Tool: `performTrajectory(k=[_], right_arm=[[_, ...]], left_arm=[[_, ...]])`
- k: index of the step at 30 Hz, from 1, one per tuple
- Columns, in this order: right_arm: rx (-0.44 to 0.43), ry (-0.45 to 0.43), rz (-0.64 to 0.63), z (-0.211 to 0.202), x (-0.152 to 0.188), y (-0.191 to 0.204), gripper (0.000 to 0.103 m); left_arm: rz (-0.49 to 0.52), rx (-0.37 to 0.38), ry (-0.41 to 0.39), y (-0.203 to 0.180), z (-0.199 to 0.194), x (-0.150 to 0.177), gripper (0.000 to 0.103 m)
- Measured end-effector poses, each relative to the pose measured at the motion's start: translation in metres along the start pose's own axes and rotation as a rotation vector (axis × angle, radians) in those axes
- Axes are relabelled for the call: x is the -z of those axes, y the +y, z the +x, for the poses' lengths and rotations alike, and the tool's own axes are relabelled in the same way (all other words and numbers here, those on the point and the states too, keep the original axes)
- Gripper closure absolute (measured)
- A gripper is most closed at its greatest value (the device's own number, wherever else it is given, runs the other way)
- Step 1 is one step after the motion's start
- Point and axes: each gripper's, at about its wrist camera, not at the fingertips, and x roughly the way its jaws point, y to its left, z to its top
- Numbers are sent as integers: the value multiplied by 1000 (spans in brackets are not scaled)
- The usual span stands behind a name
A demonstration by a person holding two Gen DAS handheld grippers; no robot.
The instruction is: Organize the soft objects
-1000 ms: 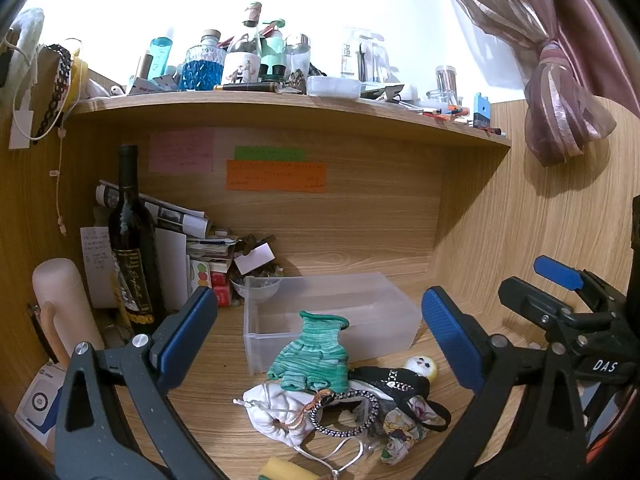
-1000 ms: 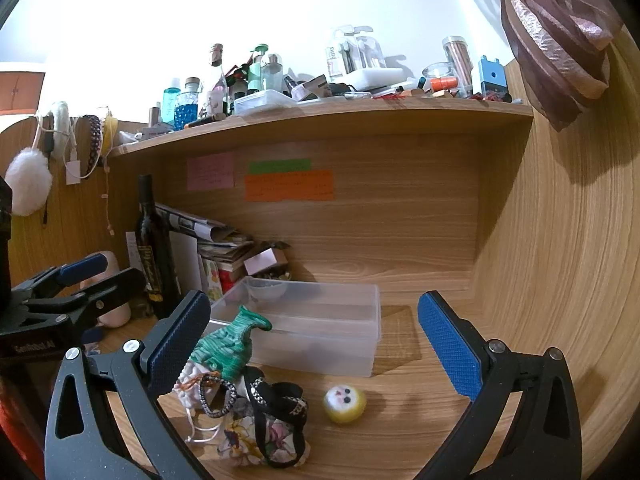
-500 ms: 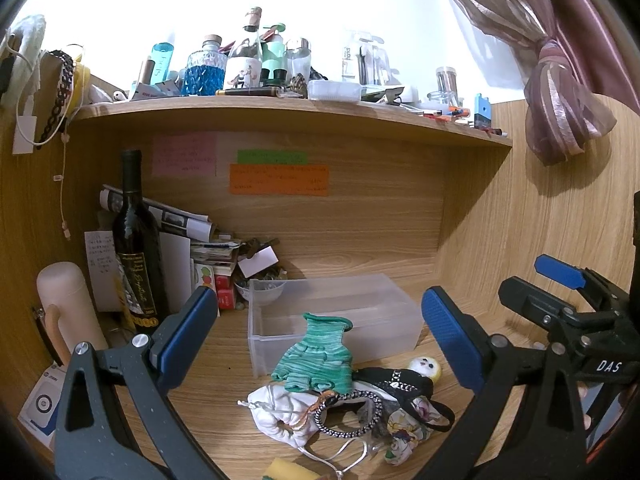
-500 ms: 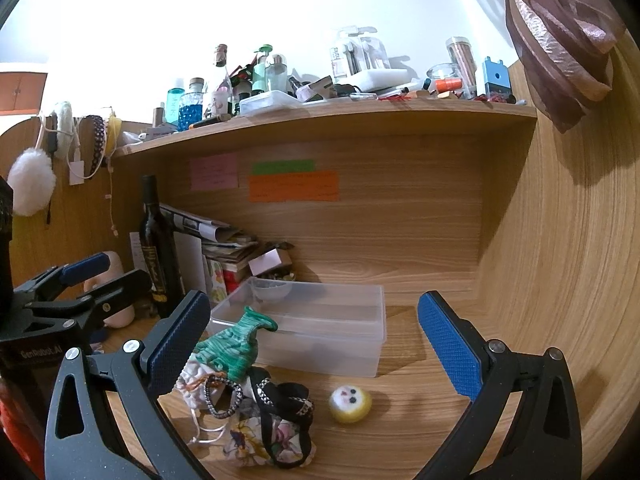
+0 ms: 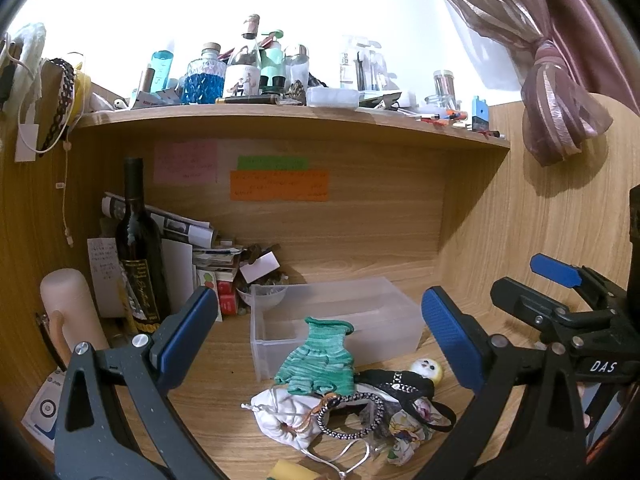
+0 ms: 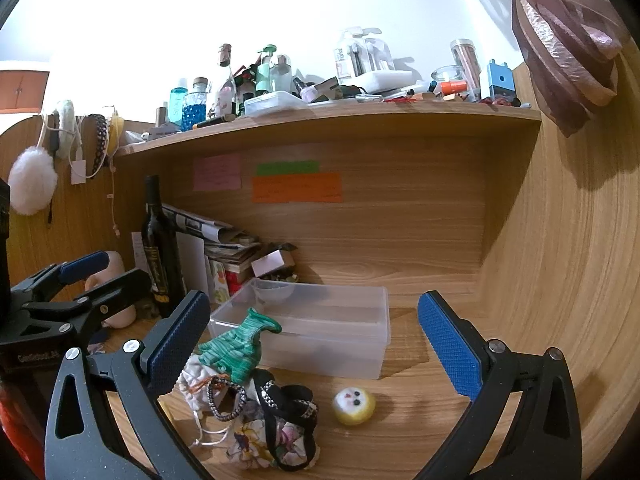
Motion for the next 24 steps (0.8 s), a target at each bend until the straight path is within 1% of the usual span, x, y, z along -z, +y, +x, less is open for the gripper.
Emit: performTrajectory(k=[24], right_arm=[[2,-8,11,-3,-2,-3,0]], left_arm=[[-7,9,16,-2,2,0,0]])
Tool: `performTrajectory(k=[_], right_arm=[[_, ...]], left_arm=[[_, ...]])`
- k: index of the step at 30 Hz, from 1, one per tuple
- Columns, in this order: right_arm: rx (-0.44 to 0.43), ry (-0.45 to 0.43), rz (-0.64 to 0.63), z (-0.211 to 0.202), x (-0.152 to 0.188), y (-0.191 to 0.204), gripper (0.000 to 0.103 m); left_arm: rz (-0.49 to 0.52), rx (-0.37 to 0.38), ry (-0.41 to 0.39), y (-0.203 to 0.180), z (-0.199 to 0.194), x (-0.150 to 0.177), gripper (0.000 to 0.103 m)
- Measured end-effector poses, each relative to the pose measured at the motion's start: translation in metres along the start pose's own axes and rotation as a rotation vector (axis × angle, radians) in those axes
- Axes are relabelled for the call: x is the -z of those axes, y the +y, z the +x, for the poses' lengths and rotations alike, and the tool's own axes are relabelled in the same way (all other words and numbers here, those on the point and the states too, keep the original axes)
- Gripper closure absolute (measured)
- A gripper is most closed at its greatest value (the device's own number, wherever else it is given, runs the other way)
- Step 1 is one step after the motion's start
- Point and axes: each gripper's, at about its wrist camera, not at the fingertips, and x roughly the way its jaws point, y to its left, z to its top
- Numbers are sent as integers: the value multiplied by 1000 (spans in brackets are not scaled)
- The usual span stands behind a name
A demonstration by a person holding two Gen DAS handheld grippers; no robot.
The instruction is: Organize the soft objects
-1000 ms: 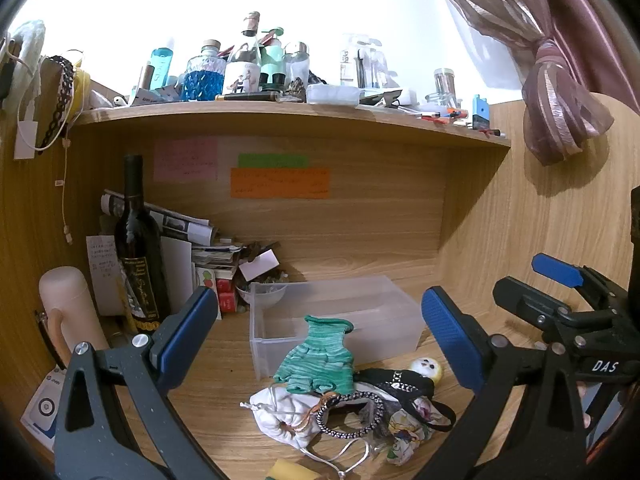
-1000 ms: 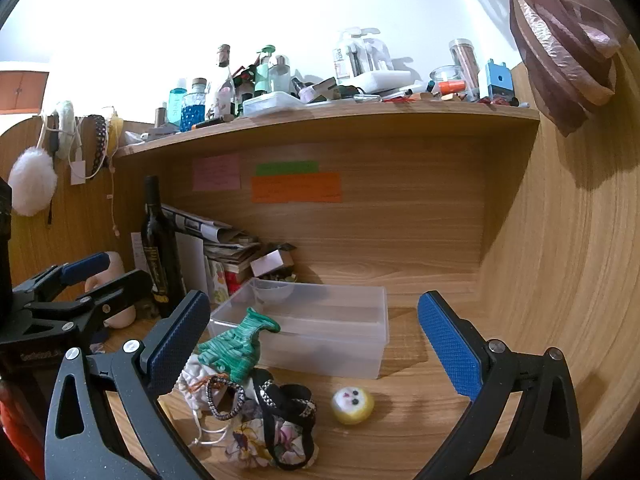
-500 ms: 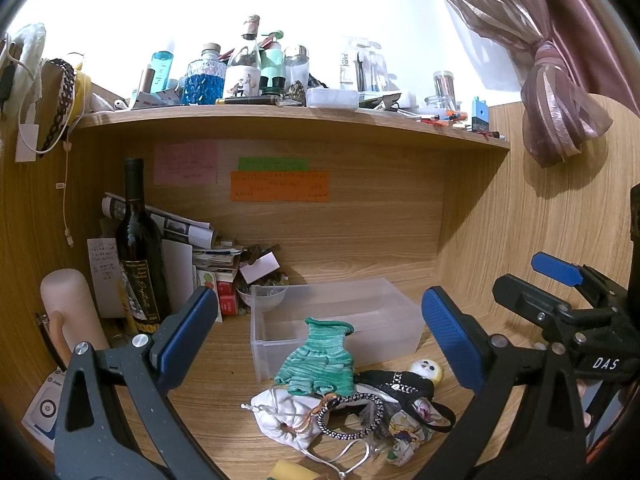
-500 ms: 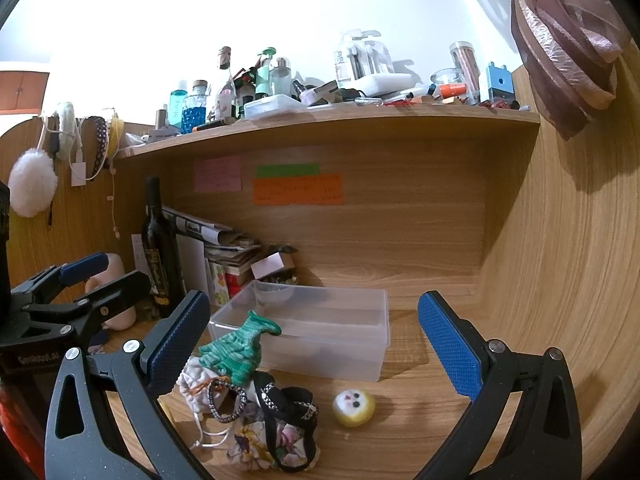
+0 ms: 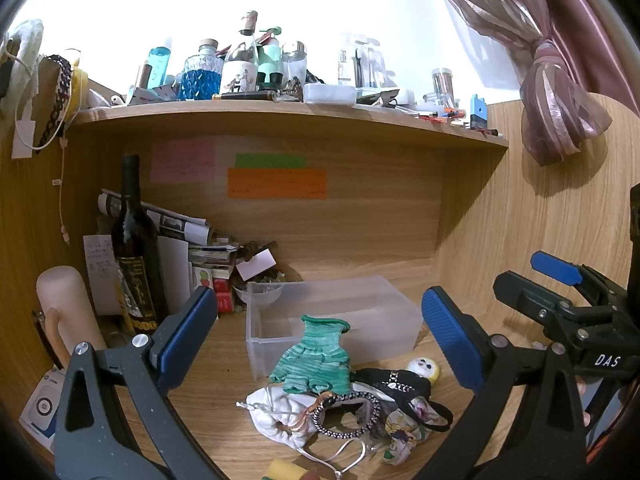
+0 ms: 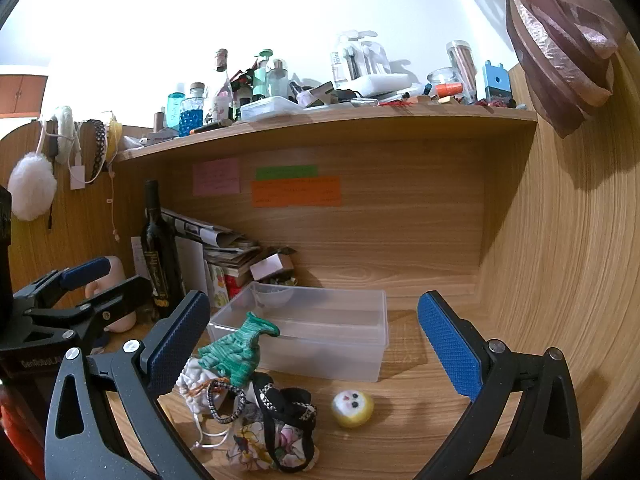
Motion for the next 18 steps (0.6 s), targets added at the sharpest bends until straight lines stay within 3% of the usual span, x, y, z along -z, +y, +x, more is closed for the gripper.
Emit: performTrajectory(k=[11,13,15,18], right_arm=[[-26,62,30,10,11,-7,0],[-22,85,35,12,18,-10,1],[-28,126,45,17,26,-13,12],[-47,187,60,24,38,-16,24]], left_arm=[[-57,5,95,15,14,17,0],[-80,-4,125,21,16,24,5],[-90,-20,169,24,19,33,19],[-93,-34,232,26,23,48,20]])
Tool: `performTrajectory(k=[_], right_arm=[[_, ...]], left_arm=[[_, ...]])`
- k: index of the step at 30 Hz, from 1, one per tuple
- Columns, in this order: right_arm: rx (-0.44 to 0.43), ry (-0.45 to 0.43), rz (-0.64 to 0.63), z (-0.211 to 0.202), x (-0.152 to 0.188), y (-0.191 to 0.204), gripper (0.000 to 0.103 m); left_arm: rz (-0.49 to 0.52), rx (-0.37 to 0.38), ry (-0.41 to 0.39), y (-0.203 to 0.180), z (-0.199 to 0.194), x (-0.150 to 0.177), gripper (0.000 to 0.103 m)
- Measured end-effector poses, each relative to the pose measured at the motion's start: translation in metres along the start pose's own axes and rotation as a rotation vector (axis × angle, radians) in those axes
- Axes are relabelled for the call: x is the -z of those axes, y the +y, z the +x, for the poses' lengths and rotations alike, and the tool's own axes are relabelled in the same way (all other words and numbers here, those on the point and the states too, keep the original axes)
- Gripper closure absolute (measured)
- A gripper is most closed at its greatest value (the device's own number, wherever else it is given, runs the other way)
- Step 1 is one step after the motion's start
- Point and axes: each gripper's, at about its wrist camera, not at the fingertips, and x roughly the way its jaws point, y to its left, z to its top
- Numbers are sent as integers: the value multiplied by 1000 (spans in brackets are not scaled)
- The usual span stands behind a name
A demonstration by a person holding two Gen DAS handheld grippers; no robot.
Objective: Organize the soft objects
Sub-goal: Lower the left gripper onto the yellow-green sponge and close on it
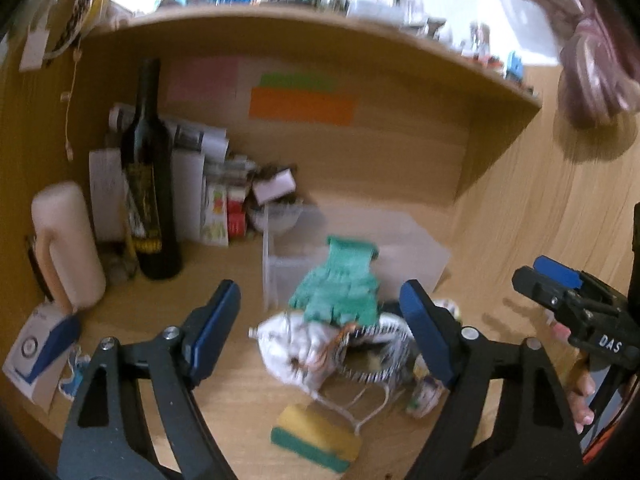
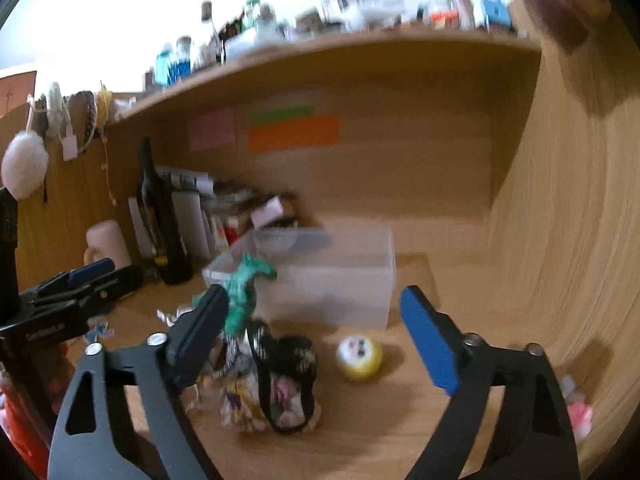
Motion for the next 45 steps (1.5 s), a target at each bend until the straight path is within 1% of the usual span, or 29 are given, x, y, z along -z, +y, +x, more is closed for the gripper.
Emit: performTrajectory(k=[1,3,5,7,11,12,13,15,19,20,21,22,23,24,25,28,30,32,33,34,38,41,45], right_arm=[[-9,25,6,4,4,-1,27],[-18,63,10,11,12,-2,36],[-24,94,12,16,19,-1,39],[-34,120,14,20,25,-1,40],[-55,158,11,29,34,1,40],[-60,168,10,31,36,2,40],[-65,176,10,34,38,3,40],[-76,188,9,38,40,5,40],[-85,199,8,43,40,7,40],[-87,201,9,45,39,7,40],[-91,204,12,47,38,8,40],[-100,207,16,49,37,7,40],[-104,209,19,51,37,8,40],[-108,212,22,53,36,8,40],[-111,215,26,57,35,8,40],[-103,227,28,67,34,9,44],[-99,247,27,74,34,10,57],[-102,275,22,82,37,10,62],[-104,277,20,83,37,10,68],[-111,278,22,85,38,9,70],[-126,258,40,81,35,6,84],[-111,228,31,76,29,5,85],[-89,176,15,67,18,3,86]], left_arm=[[2,-7,19,0,2,5,20],[15,-24,55,-2,7,16,20],[23,-36,90,-1,12,25,20],[20,-41,132,1,17,36,20],[-12,-24,226,7,28,56,20],[-17,-23,239,6,30,60,17],[-18,-22,248,5,32,64,12],[-13,-21,262,2,34,70,9],[13,-40,271,-3,37,79,9],[8,-38,280,-2,39,82,10],[1,-33,291,-1,43,83,15],[-6,-24,304,1,46,85,23],[-11,-13,315,1,48,86,26],[-1,-22,299,0,47,85,28],[4,-16,298,-1,47,86,37],[7,-7,295,0,48,83,40],[5,-14,283,4,49,79,41],[0,-20,259,8,46,73,41],[-3,-24,244,9,44,69,41],[-4,-26,230,10,43,65,41],[1,-42,162,13,36,46,41],[2,-43,115,15,36,30,41],[-5,-25,74,16,42,11,41]])
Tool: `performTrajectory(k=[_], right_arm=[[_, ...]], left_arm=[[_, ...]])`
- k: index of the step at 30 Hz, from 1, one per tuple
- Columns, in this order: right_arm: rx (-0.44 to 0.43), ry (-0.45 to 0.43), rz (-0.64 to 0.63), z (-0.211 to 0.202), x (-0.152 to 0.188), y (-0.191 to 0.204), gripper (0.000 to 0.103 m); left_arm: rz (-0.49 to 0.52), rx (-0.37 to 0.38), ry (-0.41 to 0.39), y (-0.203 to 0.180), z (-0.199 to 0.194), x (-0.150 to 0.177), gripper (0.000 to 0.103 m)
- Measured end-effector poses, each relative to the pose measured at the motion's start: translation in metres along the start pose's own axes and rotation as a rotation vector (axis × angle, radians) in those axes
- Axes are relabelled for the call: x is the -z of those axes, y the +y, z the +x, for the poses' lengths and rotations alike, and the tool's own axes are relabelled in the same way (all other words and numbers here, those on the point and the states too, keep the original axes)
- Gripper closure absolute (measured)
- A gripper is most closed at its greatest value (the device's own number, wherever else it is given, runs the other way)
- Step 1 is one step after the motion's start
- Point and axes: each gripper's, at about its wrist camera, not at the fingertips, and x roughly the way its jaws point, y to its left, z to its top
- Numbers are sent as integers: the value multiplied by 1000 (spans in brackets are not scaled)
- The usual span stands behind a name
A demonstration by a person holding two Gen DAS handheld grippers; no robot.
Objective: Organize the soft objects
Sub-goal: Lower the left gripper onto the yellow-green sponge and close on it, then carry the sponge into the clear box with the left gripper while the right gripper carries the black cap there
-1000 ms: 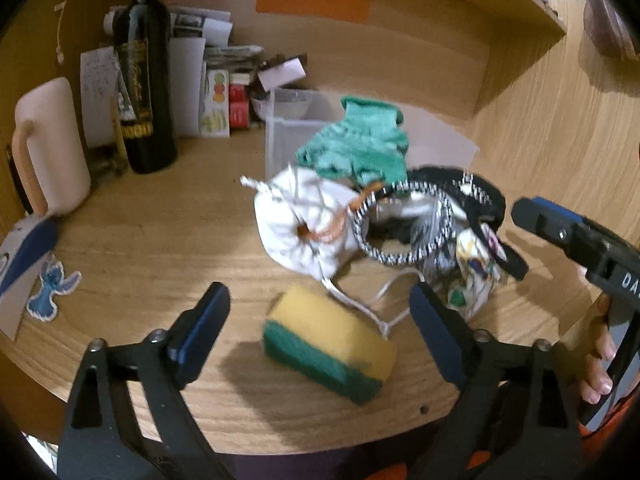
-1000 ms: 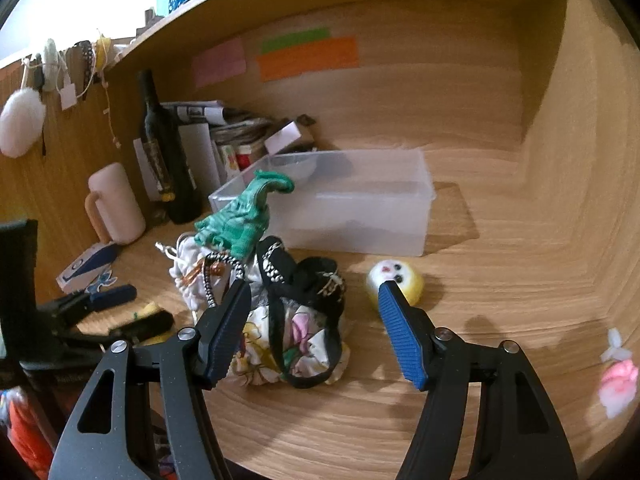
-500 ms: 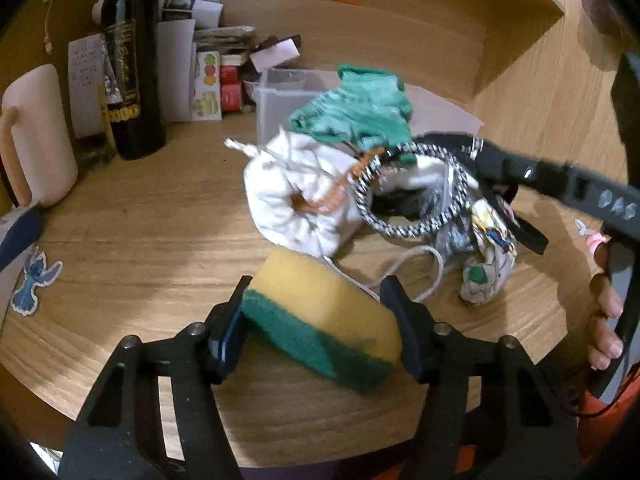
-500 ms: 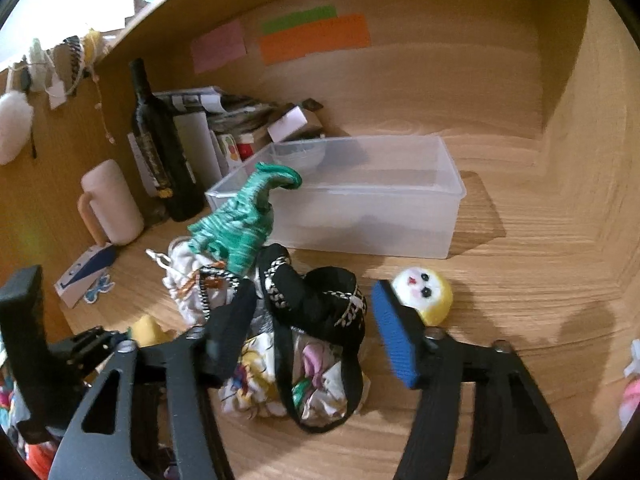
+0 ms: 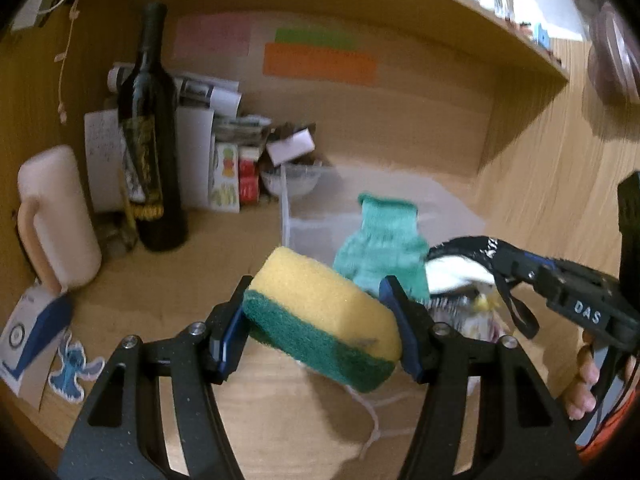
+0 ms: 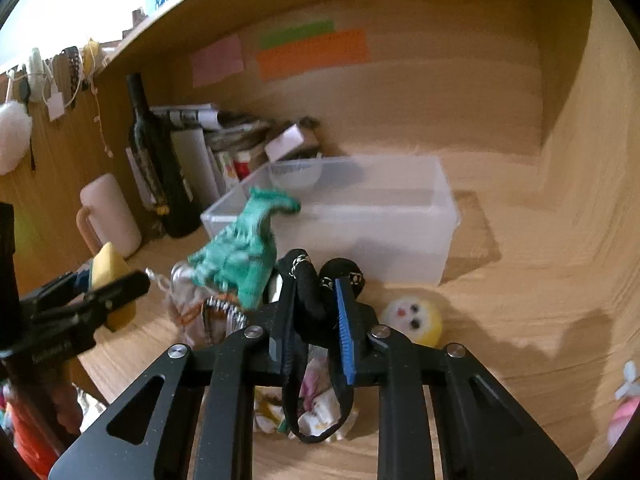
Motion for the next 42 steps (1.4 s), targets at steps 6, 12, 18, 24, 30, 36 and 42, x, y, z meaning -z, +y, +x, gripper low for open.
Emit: performTrajectory(k=[6,12,18,24,30,36,42], right_arm=[[17,-71,-8,-16,-19,-7,86],[33,-139,-24,-28,-44,-8,86],[52,-206,-62,-31,-73,-6,86],[75,-208,-99,-15,-92,-5,86],[81,-154,-112,14,-101,-12,86],[76,-71,-110,47,-100,-19,86],[77,21,-141,81,-95,-20,86]], left_arm=[[17,23,-52,-5,8,-28,41],[30,63,-73,-9,21,-60,41],[33,73,-57,-12,45,-86,41],[30,69,12,-14,81,-101,40],[43,79,117,-18,124,-110,40],[59,87,247,-21,164,-103,41],[114,62,319,-28,189,-95,40]])
